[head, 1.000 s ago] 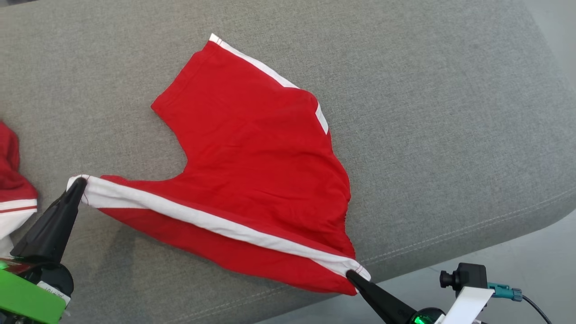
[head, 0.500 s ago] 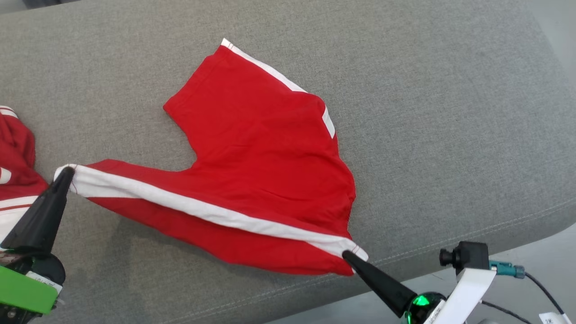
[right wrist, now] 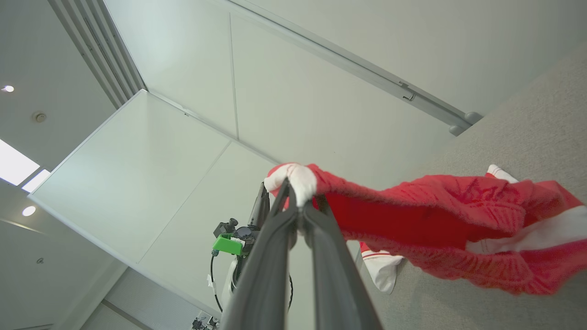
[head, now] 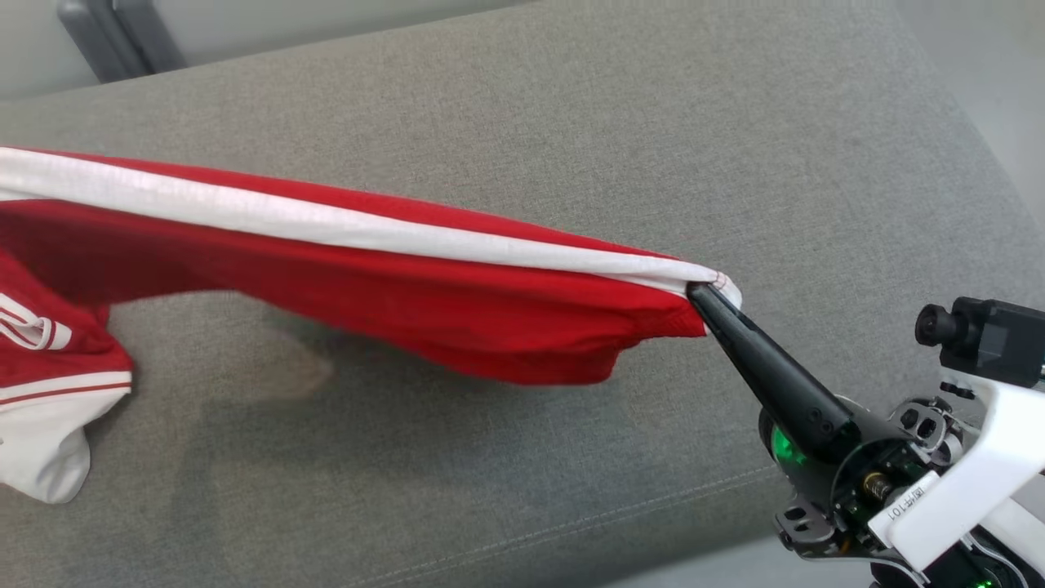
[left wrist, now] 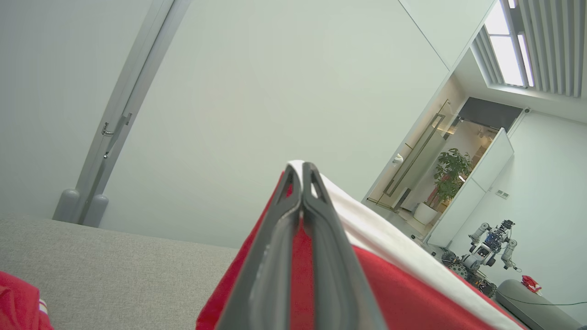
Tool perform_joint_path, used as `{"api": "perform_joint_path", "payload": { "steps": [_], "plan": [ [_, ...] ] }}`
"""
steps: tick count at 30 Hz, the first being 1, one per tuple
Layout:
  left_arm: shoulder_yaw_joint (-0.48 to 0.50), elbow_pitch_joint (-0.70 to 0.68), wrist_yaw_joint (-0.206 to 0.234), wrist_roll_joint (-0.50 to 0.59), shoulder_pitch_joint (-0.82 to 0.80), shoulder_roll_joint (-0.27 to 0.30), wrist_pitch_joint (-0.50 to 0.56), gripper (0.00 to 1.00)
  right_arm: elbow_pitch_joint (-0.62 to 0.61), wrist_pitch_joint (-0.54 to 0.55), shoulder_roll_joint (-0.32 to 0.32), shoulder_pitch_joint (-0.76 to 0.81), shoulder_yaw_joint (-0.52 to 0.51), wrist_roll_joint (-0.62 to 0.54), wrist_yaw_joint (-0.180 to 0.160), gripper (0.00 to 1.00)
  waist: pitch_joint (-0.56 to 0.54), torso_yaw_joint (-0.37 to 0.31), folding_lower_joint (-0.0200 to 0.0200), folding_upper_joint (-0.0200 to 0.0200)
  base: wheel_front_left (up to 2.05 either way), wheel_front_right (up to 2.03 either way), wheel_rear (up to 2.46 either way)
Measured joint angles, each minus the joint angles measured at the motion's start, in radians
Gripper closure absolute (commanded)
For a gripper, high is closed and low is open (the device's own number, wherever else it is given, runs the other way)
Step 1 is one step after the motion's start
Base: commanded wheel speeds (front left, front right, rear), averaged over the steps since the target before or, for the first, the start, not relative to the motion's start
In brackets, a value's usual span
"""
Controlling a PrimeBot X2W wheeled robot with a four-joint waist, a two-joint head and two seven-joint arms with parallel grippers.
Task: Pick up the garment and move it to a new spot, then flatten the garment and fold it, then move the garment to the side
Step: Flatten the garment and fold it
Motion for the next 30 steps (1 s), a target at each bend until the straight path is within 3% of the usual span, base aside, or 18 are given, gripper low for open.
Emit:
{"api": "perform_joint_path", "payload": {
  "steps": [4,11,13,16,19,23,24,26,27,28,29,30],
  "plan": [
    [0.022,-0.025,0.0,0.002,0.021,-0.008,0.0,1.0,-0.071,-0.012,-0.008,0.013,0.0,-0.001,0.0,1.0,-0.037,0.011,0.0,0.0,0.0,0.0,0.0],
    [0.147,-0.172,0.0,0.0,0.051,-0.042,-0.011,1.0,-0.242,-0.045,0.017,0.094,0.013,0.071,0.013,1.0,-0.096,0.03,0.0,0.0,0.0,0.0,0.0],
    [0.161,-0.16,-0.001,0.007,0.075,-0.041,-0.01,1.0,-0.201,-0.068,-0.008,0.128,-0.028,0.039,-0.034,1.0,-0.109,0.036,-0.0001,0.0,0.0,0.0,0.0],
    [0.167,-0.138,-0.001,0.005,0.132,-0.055,-0.009,1.0,-0.208,-0.068,-0.001,0.142,-0.027,0.062,-0.028,1.0,-0.12,0.037,0.0,0.0,0.0,0.0,0.0],
    [0.177,-0.109,-0.001,0.031,0.169,-0.047,0.005,1.0,-0.173,-0.064,-0.044,0.147,-0.03,0.024,-0.075,1.0,-0.124,0.033,0.0,0.0001,0.0,0.0,0.0],
    [0.161,-0.18,-0.001,0.017,0.17,-0.031,0.031,1.0,-0.247,-0.065,-0.008,0.142,-0.034,0.069,-0.052,1.0,-0.117,0.023,0.0,0.0,0.0,0.0,0.0],
    [0.139,-0.183,-0.001,0.014,0.171,-0.022,0.049,1.0,-0.237,-0.058,-0.018,0.138,-0.033,0.06,-0.067,1.0,-0.115,0.022,0.0,0.0,0.0,0.0,0.0],
    [0.105,-0.174,0.0,0.012,0.177,-0.019,0.075,1.0,-0.165,-0.038,-0.1,0.13,-0.044,-0.02,-0.123,1.0,-0.11,0.02,0.0,0.0,0.0,0.0,0.0],
    [0.098,-0.168,0.0,0.021,0.183,-0.016,0.081,1.0,-0.154,-0.044,-0.108,0.129,-0.054,-0.022,-0.125,1.0,-0.107,0.02,0.0,0.0001,0.0,0.0,0.0],
    [0.091,-0.175,0.0,0.019,0.183,-0.016,0.084,1.0,-0.181,-0.054,-0.075,0.129,-0.054,0.014,-0.105,1.0,-0.104,0.019,0.0,0.0001,0.0,0.0,0.0],
    [0.096,-0.195,0.0,0.008,0.183,-0.025,0.083,1.0,-0.258,-0.053,0.012,0.115,-0.028,0.077,-0.071,1.0,-0.099,0.02,0.0,0.0,0.0,0.0,0.0],
    [0.106,-0.197,0.0,0.008,0.183,-0.028,0.082,1.0,-0.246,-0.044,-0.001,0.1,-0.032,0.053,-0.089,1.0,-0.097,0.019,-0.0001,0.0,0.0,0.0,0.0]
  ]
}}
